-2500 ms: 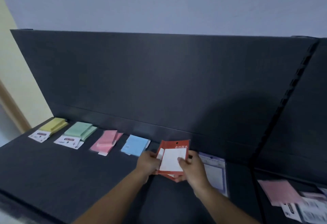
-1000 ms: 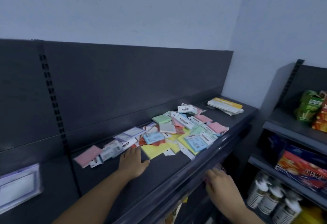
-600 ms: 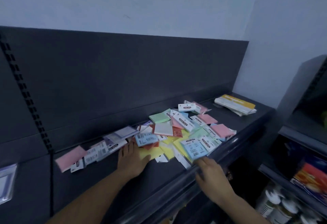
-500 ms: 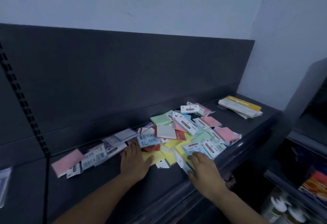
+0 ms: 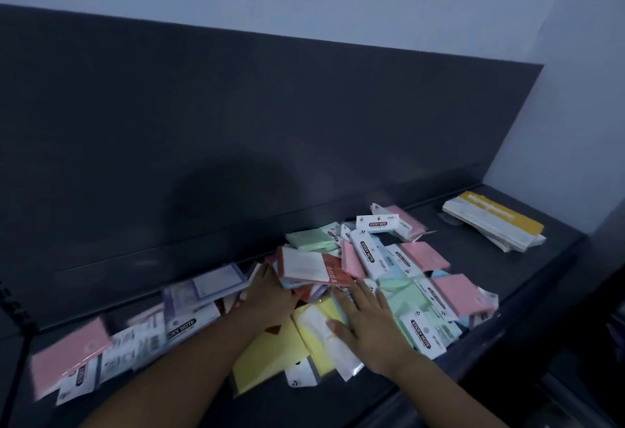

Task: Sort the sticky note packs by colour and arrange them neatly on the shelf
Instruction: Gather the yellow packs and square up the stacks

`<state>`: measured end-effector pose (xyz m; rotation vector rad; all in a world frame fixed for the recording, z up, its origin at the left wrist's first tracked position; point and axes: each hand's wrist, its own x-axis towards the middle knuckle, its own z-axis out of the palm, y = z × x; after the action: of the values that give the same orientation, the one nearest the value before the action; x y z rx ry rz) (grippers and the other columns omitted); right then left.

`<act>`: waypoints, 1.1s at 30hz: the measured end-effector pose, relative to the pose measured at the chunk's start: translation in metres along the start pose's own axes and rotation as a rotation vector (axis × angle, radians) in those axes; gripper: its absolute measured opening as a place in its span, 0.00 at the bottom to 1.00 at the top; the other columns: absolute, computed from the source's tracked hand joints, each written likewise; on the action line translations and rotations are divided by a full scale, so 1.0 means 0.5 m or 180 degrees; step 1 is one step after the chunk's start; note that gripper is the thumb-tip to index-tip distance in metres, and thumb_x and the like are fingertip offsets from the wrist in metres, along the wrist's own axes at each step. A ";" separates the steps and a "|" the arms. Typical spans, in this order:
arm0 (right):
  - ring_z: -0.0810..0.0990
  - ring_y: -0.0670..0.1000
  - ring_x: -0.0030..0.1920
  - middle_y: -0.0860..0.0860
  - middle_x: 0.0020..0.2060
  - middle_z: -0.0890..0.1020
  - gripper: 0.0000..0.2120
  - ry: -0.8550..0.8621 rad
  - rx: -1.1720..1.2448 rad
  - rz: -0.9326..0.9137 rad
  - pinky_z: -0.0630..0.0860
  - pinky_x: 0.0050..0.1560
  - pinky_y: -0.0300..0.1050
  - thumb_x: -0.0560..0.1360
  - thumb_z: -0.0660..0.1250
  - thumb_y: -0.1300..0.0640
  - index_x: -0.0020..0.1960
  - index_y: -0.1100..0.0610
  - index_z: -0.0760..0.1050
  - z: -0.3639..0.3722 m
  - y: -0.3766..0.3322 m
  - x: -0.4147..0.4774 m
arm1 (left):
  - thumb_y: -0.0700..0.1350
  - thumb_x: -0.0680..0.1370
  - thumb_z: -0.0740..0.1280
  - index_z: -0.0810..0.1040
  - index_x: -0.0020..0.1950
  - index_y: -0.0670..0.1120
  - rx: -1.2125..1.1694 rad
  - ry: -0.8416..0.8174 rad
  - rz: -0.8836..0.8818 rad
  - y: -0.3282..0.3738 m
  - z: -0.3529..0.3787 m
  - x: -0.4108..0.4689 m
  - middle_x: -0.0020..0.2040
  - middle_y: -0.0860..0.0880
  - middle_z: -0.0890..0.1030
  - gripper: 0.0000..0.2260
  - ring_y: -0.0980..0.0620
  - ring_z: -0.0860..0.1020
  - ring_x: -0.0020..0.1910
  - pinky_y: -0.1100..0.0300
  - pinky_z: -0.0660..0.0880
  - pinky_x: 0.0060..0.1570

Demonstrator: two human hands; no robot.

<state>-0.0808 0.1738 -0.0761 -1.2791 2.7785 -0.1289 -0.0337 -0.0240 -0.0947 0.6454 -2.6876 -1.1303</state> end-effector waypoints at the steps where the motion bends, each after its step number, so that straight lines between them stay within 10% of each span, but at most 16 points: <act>1: 0.35 0.52 0.75 0.51 0.77 0.45 0.48 0.0010 0.0009 0.0007 0.30 0.68 0.49 0.62 0.24 0.30 0.77 0.49 0.43 0.002 0.006 0.015 | 0.56 0.73 0.68 0.65 0.71 0.47 -0.0083 -0.0013 -0.0020 0.007 0.006 0.011 0.68 0.49 0.70 0.29 0.47 0.68 0.68 0.56 0.67 0.66; 9: 0.47 0.55 0.76 0.52 0.76 0.52 0.56 0.0002 -0.0064 -0.0118 0.46 0.74 0.50 0.58 0.14 0.30 0.76 0.50 0.53 -0.022 0.118 0.104 | 0.54 0.79 0.52 0.57 0.75 0.44 0.1673 -0.0223 0.0776 0.059 -0.006 0.025 0.74 0.40 0.62 0.26 0.41 0.61 0.72 0.51 0.52 0.73; 13: 0.70 0.63 0.66 0.59 0.66 0.72 0.23 0.0387 0.0218 -0.0146 0.66 0.67 0.55 0.75 0.54 0.47 0.63 0.56 0.75 -0.019 0.159 0.153 | 0.54 0.81 0.51 0.46 0.77 0.41 0.2333 -0.0853 0.0050 0.093 -0.024 -0.064 0.78 0.44 0.49 0.29 0.47 0.49 0.76 0.55 0.46 0.74; 16: 0.81 0.60 0.44 0.58 0.46 0.81 0.12 0.0876 0.0492 -0.0255 0.79 0.46 0.49 0.64 0.72 0.65 0.48 0.59 0.82 -0.005 0.160 0.160 | 0.62 0.78 0.54 0.58 0.75 0.48 0.2209 -0.0747 0.0004 0.141 -0.016 -0.123 0.74 0.47 0.62 0.30 0.48 0.64 0.70 0.54 0.60 0.69; 21: 0.78 0.55 0.38 0.53 0.38 0.79 0.10 0.0860 0.0242 -0.0774 0.78 0.40 0.48 0.61 0.62 0.55 0.38 0.56 0.79 -0.013 0.131 0.077 | 0.71 0.71 0.57 0.49 0.77 0.47 0.1840 -0.0462 -0.0553 0.168 0.041 -0.140 0.75 0.50 0.56 0.44 0.50 0.55 0.73 0.53 0.53 0.70; 25: 0.73 0.56 0.50 0.53 0.44 0.77 0.23 0.0610 -0.0207 -0.1035 0.77 0.52 0.55 0.62 0.54 0.47 0.48 0.55 0.79 -0.028 0.147 0.050 | 0.71 0.66 0.64 0.62 0.70 0.52 0.1500 -0.0047 -0.0803 0.169 0.060 -0.119 0.63 0.52 0.66 0.38 0.50 0.61 0.64 0.56 0.59 0.62; 28: 0.51 0.56 0.75 0.50 0.74 0.57 0.37 -0.0404 -0.0160 -0.0866 0.46 0.74 0.58 0.66 0.50 0.41 0.74 0.51 0.58 -0.049 0.163 0.054 | 0.68 0.65 0.68 0.67 0.65 0.52 0.1229 -0.0097 -0.1024 0.171 0.047 -0.105 0.61 0.53 0.70 0.34 0.50 0.63 0.62 0.56 0.59 0.59; 33: 0.32 0.55 0.74 0.48 0.76 0.37 0.45 -0.1286 -0.0642 -0.1244 0.31 0.72 0.54 0.71 0.65 0.47 0.76 0.48 0.38 -0.093 0.190 0.060 | 0.50 0.68 0.75 0.68 0.68 0.46 -0.0322 0.0262 -0.1429 0.163 0.012 -0.115 0.64 0.50 0.72 0.32 0.47 0.68 0.66 0.56 0.63 0.62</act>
<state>-0.1768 0.2147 -0.0414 -1.6657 2.2245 0.3558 -0.0107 0.0563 -0.0399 1.2898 -2.4615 -1.2894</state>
